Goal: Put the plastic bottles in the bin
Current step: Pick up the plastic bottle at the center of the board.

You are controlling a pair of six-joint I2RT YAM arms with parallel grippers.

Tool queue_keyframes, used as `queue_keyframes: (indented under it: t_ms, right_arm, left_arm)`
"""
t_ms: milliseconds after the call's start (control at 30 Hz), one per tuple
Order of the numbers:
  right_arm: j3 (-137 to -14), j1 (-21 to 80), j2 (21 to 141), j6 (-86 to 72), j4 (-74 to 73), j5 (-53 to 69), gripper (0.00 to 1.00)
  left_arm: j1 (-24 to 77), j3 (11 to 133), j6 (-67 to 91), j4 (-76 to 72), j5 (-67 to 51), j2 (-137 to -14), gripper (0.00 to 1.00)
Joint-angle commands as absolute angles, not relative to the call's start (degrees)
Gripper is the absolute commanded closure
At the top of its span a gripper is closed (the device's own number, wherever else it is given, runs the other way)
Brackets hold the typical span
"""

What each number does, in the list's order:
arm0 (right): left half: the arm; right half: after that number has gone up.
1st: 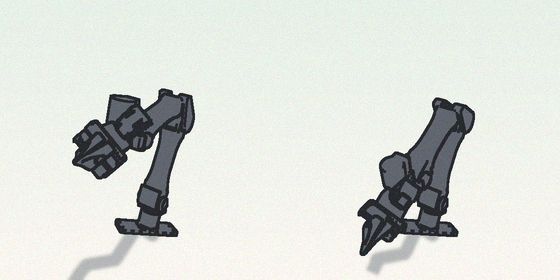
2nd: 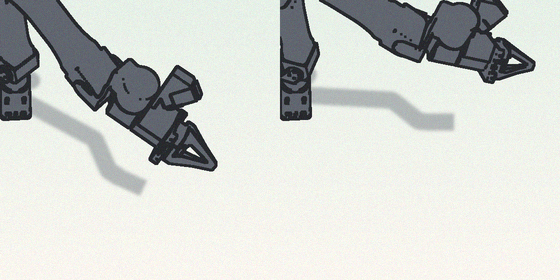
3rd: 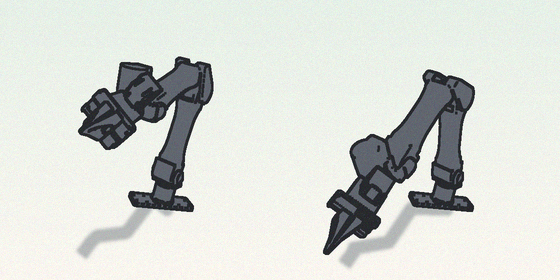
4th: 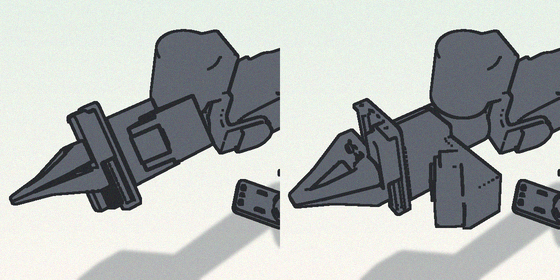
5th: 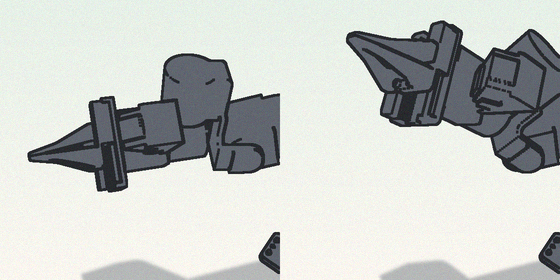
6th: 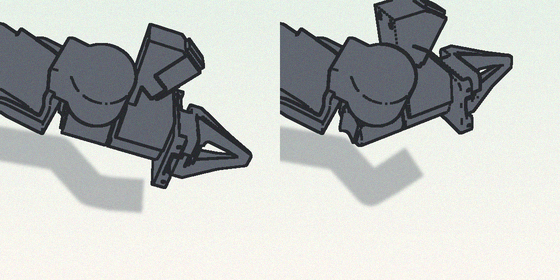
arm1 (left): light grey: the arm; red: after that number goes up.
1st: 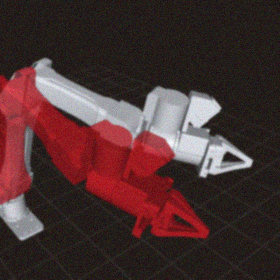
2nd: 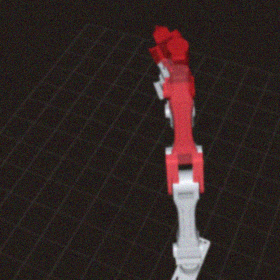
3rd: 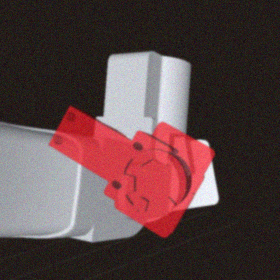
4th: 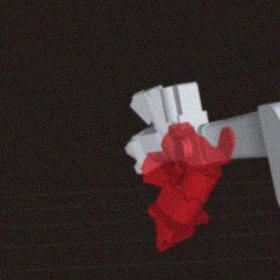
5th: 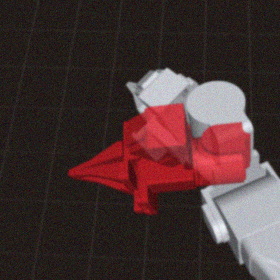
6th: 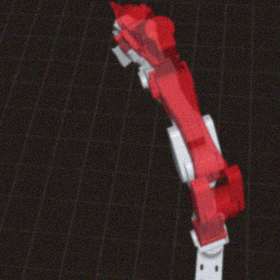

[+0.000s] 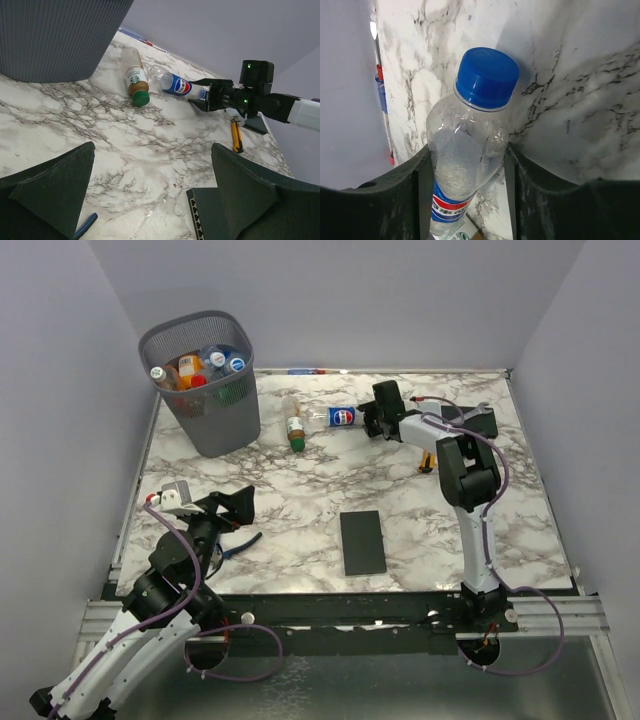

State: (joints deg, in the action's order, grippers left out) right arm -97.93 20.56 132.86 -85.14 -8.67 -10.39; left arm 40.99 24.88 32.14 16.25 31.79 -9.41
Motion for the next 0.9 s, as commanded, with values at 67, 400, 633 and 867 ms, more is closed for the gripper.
queue_keyframes:
  t_ms: [67,400,633,867]
  right_arm:
    - [-87.27,20.13,125.33,-75.32,-11.85,-15.21,0.6]
    - [-71.66,20.63,92.81,-41.34,-3.69,-9.31,0.64]
    - [-66.71,22.42,74.47,-21.66,-18.43,14.72,0.63]
    - [-59.31,23.36,57.63,-12.09,-21.75,32.58,0.62]
  left_arm:
    - [41.13,24.35,32.34,17.31,33.33,-8.4,0.01]
    - [41.13,24.89,33.22,11.71,36.06,-11.99,0.01]
    - [41.13,33.46,25.07,-0.83,25.02,-28.1,0.01]
    - [41.17,51.81,21.01,-3.46,-20.06,-54.62,0.01]
